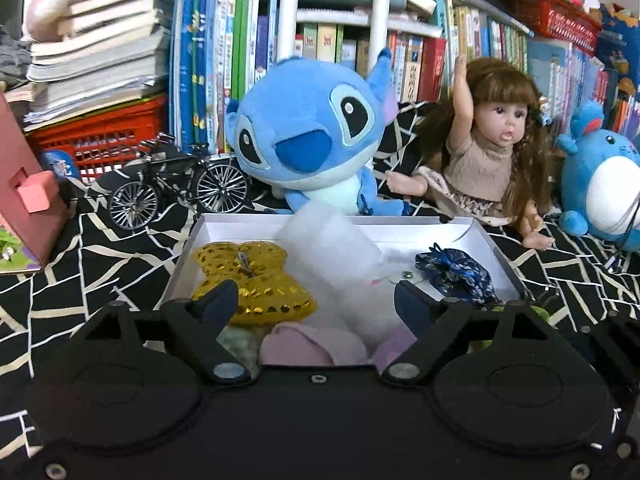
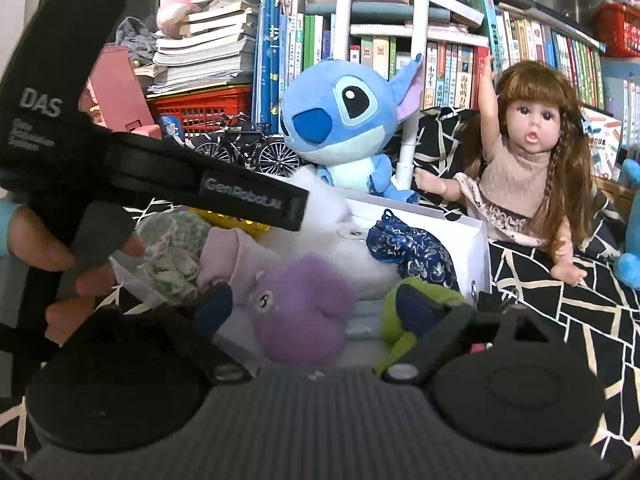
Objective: Organize soft objects
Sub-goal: 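Open the left tool to drop the white cube while the right tool releases the purple plush into the box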
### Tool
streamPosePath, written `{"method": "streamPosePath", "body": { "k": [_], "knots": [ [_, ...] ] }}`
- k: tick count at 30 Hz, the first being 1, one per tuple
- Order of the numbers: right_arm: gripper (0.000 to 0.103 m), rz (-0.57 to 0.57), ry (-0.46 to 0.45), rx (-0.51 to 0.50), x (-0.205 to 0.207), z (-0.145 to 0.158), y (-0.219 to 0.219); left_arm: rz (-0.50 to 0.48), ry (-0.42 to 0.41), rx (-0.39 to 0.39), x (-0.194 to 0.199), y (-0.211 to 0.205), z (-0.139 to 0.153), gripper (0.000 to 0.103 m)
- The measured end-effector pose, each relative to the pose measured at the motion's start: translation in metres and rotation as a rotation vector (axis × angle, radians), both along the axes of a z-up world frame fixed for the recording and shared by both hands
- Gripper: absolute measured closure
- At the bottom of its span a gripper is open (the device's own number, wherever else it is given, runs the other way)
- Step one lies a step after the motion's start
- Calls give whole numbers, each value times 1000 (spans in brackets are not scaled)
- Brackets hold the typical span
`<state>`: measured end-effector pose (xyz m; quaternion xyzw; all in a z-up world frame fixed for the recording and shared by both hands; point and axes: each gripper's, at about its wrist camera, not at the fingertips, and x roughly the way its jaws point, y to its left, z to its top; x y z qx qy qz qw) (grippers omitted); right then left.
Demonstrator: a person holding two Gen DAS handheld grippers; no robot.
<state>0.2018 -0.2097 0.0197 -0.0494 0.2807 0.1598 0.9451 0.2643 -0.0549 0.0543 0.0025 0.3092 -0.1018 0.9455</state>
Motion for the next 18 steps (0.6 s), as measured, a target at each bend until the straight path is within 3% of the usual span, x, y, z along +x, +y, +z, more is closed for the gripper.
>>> {"method": "streamPosePath", "body": {
  "k": [18],
  "knots": [
    [8, 25, -61, -6, -53, 12, -3, -60, -103, -25, -87, 18, 15, 14]
  ]
}}
